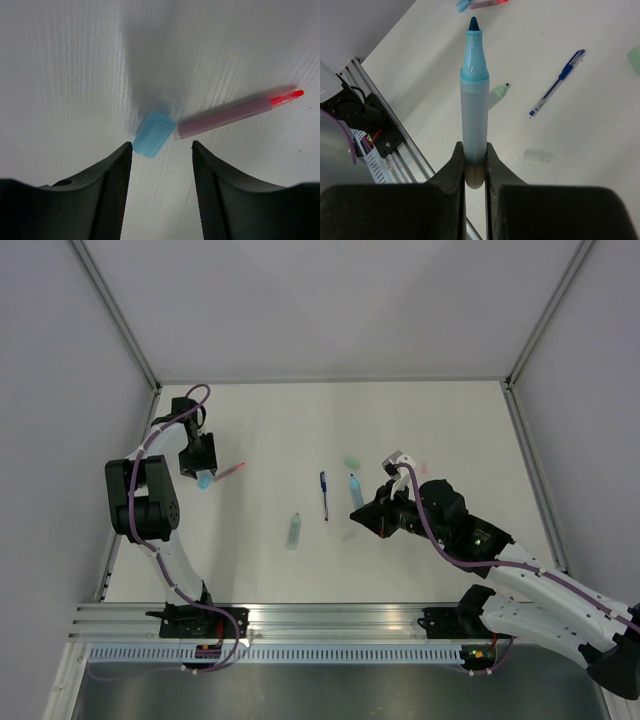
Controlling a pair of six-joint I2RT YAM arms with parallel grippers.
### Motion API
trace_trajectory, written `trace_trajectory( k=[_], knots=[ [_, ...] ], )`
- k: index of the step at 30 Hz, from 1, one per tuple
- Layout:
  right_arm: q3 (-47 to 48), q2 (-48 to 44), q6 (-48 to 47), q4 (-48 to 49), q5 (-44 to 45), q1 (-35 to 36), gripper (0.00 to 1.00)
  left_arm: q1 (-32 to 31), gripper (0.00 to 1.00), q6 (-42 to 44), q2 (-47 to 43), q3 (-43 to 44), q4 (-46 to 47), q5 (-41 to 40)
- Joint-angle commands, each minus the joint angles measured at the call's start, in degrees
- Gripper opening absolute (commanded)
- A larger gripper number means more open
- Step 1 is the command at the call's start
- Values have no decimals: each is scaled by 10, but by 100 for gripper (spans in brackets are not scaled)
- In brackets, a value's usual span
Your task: Insert the pens into the pen caps
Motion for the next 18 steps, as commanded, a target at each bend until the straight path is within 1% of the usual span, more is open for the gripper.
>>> trace_trajectory(
  k=[1, 9, 13, 18],
  knots=[
    [1, -17, -6, 24, -12, -3, 0, 2, 56, 19, 11, 16, -11, -26],
    [0, -7, -7, 23, -8, -3, 0, 1, 55, 21, 32, 21, -10, -37],
    [0, -11, -7, 24, -10, -3, 0, 4, 52, 22, 38, 23, -11, -58],
    [-3, -14, -8, 23, -4, -3, 0, 4, 52, 21, 40, 32, -15, -72]
  ],
)
